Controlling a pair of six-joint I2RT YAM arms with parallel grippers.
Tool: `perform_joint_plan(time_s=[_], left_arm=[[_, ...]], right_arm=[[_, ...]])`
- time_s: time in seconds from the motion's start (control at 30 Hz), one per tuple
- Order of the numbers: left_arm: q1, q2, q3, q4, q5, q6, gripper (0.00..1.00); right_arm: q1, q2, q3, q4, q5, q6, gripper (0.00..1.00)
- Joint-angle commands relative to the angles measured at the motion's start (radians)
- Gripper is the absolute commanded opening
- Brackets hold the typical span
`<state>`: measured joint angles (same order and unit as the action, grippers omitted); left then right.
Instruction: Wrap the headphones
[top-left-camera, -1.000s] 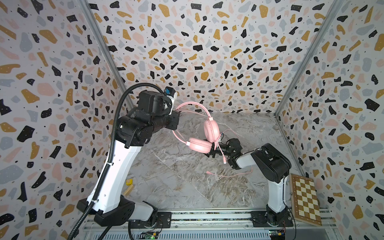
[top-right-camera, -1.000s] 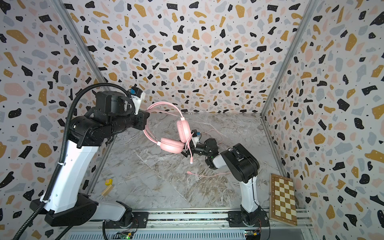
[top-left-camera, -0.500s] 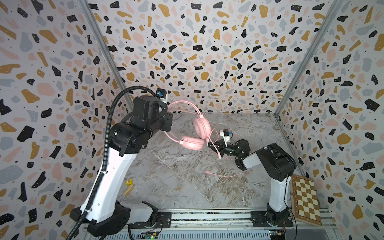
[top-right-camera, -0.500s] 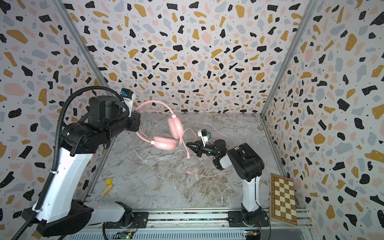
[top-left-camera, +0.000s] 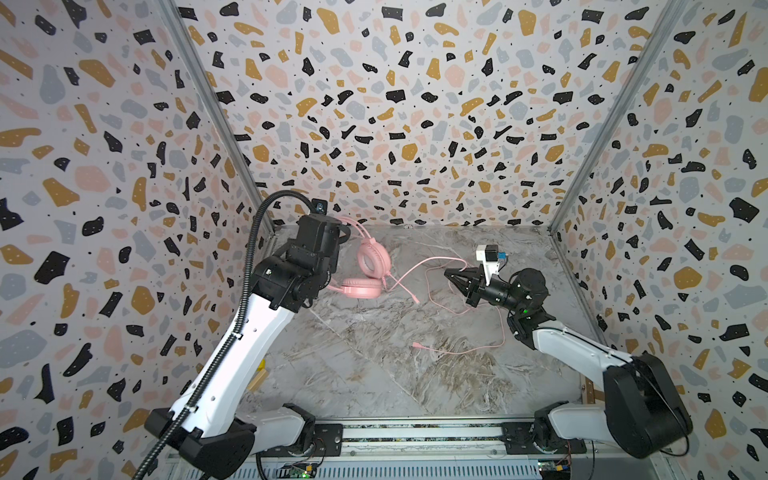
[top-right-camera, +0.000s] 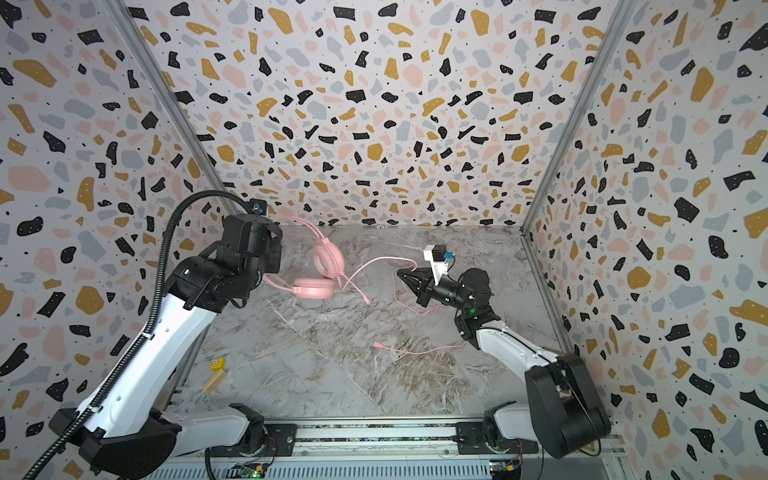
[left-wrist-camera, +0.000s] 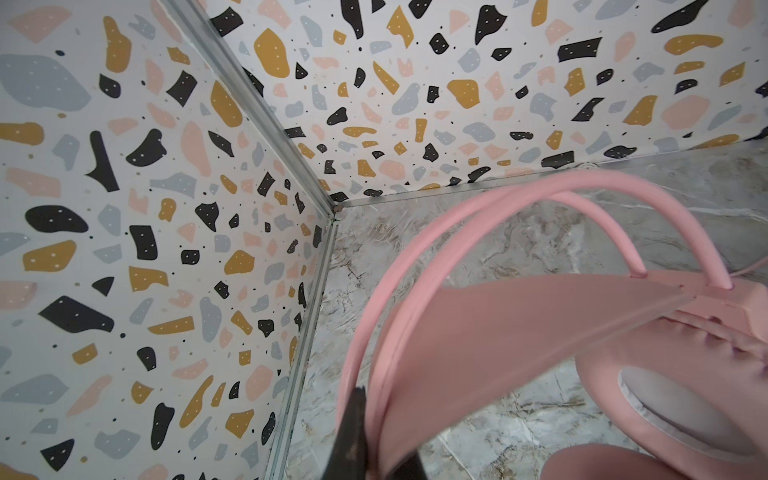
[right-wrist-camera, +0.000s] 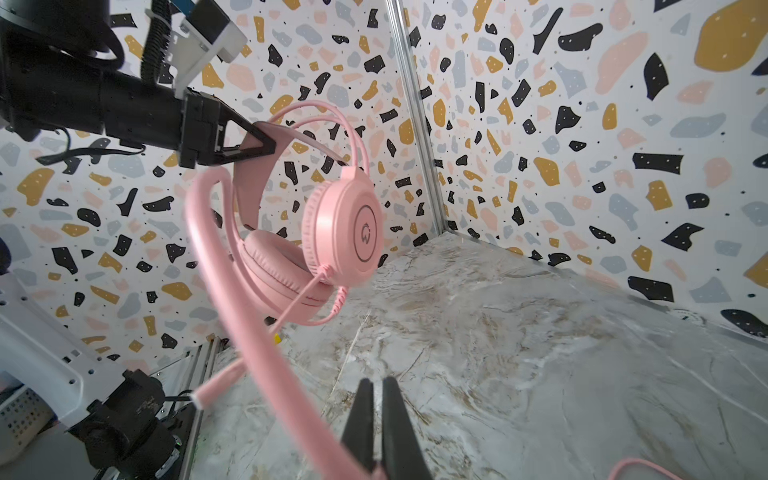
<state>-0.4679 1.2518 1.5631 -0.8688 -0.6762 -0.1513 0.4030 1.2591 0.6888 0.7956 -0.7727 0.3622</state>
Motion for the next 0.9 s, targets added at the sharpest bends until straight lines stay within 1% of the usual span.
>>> perform_joint_plan(time_s=[0.0, 0.13, 0.3, 0.4, 0.57, 0.67, 0.8, 0.87], left_arm=[[0.0, -0.04, -0.053, 0.185, -0.029, -0.129, 0.0], [-0.001, -0.05, -0.126, 0.261, 0.052, -0.257, 0.0], [0.004, -0.084, -0.188, 0.366, 0.101, -0.378, 0.0], [0.016, -0.108, -0.198, 0.418, 0.136, -0.437, 0.0], [0.063, -0.144, -0.233, 0.541, 0.297, -0.559, 0.0], [0.071, -0.157, -0.252, 0.623, 0.366, -0.612, 0.0], [0.134, -0.139, -0.187, 0.661, 0.495, -0.658, 0.0], [0.154, -0.125, -0.141, 0.666, 0.56, -0.673, 0.0]], right_arm=[[0.075, -0.093, 0.068, -0.295, 0.092, -0.133, 0.05], [0.212, -0.135, 0.128, -0.445, 0.174, -0.185, 0.05], [0.329, -0.184, 0.117, -0.502, 0.242, -0.189, 0.05], [0.355, -0.207, 0.084, -0.503, 0.265, -0.185, 0.05], [0.363, -0.204, 0.046, -0.485, 0.258, -0.167, 0.05], [0.377, -0.192, 0.018, -0.434, 0.249, -0.143, 0.05], [0.388, -0.151, 0.014, -0.444, 0.254, -0.167, 0.05], [0.386, -0.135, -0.016, -0.409, 0.278, -0.167, 0.05]])
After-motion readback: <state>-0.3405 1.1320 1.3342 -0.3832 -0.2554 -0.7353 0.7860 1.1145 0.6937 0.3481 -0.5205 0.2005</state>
